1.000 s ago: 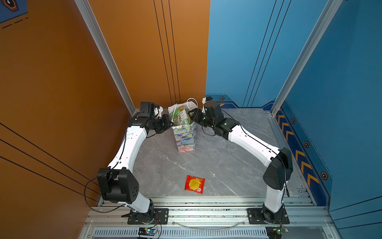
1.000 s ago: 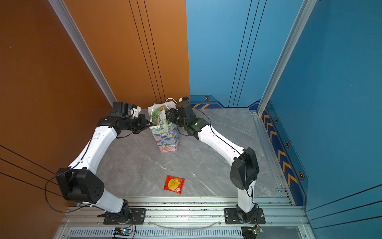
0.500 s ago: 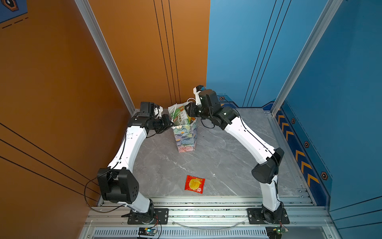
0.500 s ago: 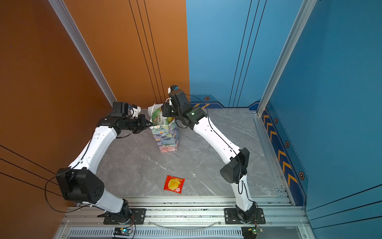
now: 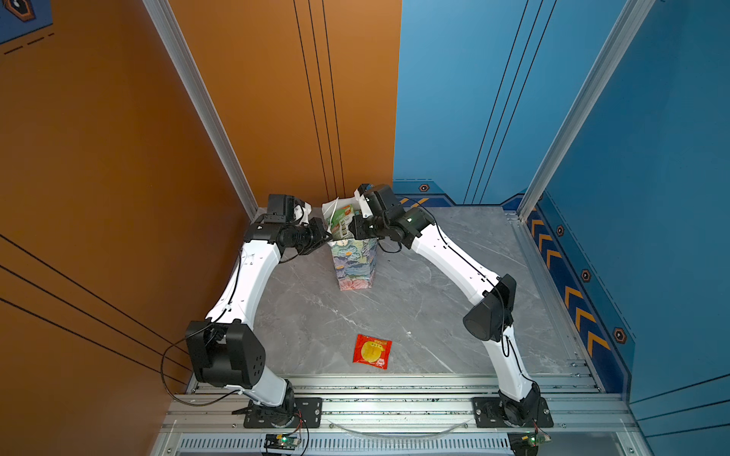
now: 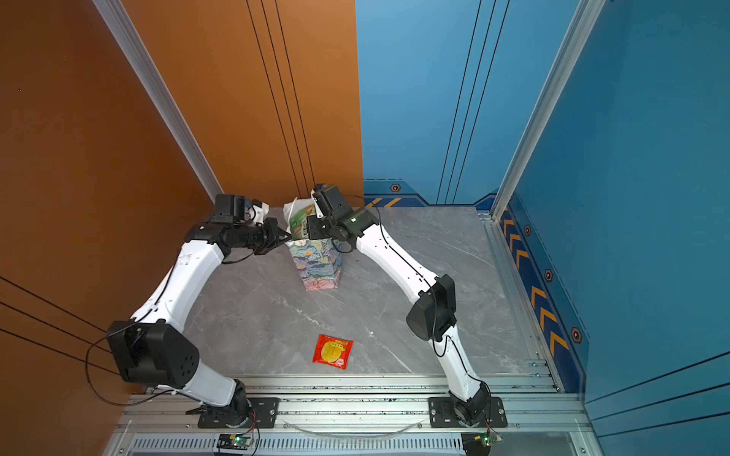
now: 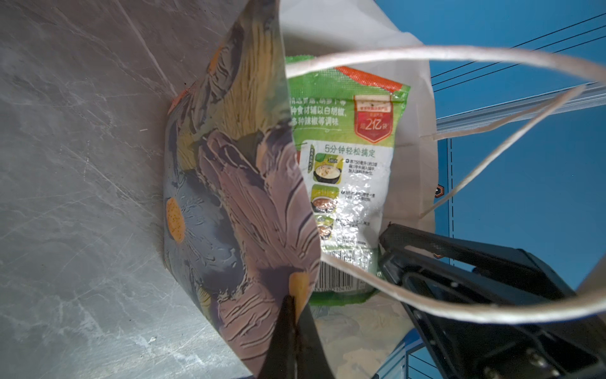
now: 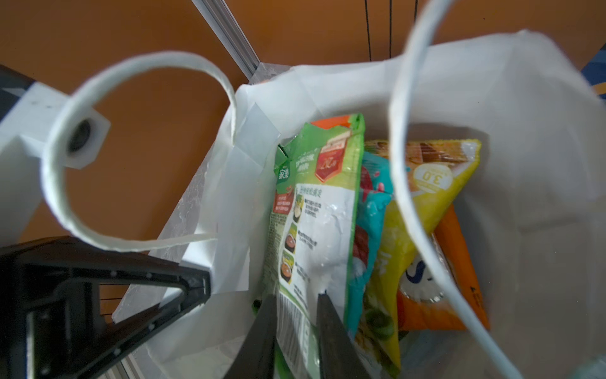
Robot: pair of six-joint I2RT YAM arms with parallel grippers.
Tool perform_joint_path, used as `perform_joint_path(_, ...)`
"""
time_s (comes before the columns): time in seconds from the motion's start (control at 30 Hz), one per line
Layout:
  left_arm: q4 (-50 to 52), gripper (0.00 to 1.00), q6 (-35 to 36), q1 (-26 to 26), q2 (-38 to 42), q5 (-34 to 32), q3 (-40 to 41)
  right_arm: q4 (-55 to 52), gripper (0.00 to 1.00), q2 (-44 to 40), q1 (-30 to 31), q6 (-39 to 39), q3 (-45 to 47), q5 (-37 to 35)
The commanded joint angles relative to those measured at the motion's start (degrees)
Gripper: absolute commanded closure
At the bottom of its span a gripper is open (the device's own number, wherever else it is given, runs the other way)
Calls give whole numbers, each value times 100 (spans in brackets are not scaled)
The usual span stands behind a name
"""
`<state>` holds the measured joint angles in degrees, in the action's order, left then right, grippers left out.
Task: Place the snacks into the paper bag
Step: Press the snack against the paper bag.
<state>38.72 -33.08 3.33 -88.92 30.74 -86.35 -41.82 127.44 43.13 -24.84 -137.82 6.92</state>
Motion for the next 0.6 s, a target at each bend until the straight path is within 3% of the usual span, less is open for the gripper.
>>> perform_joint_path(0.0, -138, 100, -30, 9, 261, 240, -5, -230, 76, 180, 3, -3, -226, 11)
perform_joint_path(0.43, -142, 100, -23, 10, 290, 249, 30, -230, 74, 889, -210, -516, -843, -13)
perform_joint_path(0.57, -137, 100, -18, 9, 301, 261, 30, -152, 72, 1095, -422, -866, -949, 490)
